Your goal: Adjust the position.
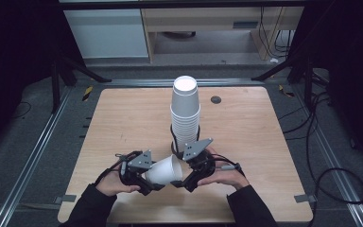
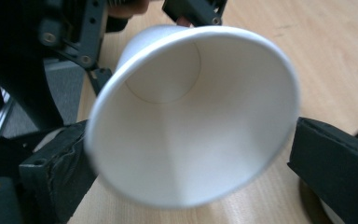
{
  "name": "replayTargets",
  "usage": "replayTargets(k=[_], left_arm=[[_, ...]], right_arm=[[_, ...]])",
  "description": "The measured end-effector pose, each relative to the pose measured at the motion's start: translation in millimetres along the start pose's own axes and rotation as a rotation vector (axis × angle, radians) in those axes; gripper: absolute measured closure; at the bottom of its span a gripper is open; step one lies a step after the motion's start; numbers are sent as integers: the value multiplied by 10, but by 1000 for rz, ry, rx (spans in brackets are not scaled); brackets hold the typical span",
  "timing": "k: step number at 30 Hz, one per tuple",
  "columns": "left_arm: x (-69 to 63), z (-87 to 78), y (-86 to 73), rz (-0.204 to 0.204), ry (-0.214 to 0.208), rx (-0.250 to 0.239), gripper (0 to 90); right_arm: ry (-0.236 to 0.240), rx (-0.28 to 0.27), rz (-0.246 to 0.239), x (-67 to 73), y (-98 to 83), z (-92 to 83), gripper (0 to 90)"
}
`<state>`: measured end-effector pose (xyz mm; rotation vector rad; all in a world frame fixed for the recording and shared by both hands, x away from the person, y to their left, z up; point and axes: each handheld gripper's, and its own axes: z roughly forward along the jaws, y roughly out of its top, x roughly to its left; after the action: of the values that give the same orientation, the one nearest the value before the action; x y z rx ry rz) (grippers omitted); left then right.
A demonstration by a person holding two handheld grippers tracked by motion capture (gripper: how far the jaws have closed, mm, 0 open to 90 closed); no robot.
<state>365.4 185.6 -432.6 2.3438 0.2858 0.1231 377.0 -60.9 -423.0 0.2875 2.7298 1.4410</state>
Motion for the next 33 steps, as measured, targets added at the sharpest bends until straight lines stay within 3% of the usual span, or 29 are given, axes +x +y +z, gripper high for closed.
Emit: replayTargets(k=[4,10,16,33], left_arm=[[63,-106,-32,-34,26,-55,222],[91,-245,-21,-80,67,-190,221],[62,-277,17,-94,82,-271,220],[-107,-43,119,-39,53,-244,221]], right_arm=[[-30,-54,17,-39,12,-143,36],[-73,-115,66,-113,-8,-261,36],[-57,-169,102,-131,-12,-255,41],[38,-190,119,-68,6,-106,43]])
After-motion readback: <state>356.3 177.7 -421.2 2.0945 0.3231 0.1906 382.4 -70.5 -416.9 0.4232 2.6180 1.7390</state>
